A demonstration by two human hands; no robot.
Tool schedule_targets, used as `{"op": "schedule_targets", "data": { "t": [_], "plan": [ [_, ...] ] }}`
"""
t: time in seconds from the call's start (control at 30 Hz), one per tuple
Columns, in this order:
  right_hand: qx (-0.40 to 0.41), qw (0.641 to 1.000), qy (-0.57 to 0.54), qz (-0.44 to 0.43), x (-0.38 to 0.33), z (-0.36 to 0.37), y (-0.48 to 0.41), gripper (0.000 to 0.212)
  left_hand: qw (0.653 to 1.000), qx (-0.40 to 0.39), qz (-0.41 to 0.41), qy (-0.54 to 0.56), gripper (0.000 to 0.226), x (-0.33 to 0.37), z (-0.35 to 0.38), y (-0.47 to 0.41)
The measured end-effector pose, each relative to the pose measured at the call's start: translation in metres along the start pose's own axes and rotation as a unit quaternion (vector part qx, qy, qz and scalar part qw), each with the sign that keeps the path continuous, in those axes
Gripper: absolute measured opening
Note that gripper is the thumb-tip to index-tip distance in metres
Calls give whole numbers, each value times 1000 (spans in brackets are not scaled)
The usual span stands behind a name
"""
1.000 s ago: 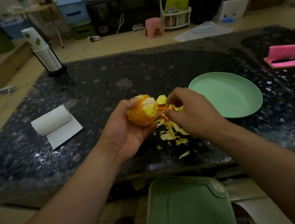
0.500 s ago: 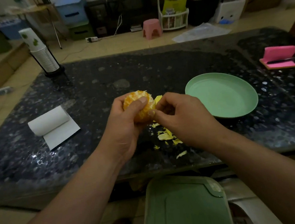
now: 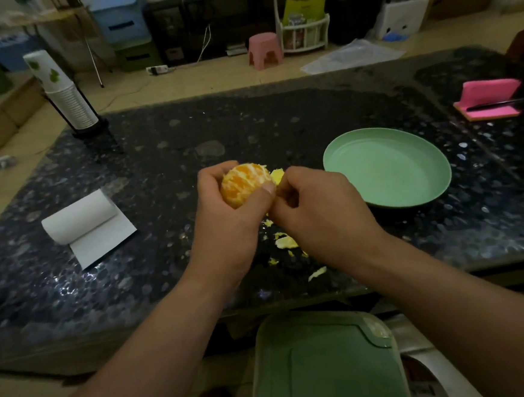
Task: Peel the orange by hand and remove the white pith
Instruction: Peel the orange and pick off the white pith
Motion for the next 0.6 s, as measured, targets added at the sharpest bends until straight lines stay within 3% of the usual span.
{"op": "schedule_targets", "data": {
  "t": [0.23, 0.4, 0.6],
  "plan": [
    [-27, 991, -124, 42, 7, -3, -4, 16, 989, 1, -90, 114, 50, -11, -2, -4],
    [-57, 976, -201, 54, 11, -2, -7, 14, 960, -20, -153, 232, 52, -13, 1, -6],
    [-87, 973, -206, 59, 18, 1, -10, 16, 938, -12, -193, 287, 59, -15, -1, -6]
  ]
}}
Point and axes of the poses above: each hand's wrist, its own y-axis away from the middle knuckle, its own z-axis out of the palm, x = y × z, the point moved 8 cm from there along -y, towards the middle knuckle, and after that the axes turned 1 degree about x, right-handed, at the moved point
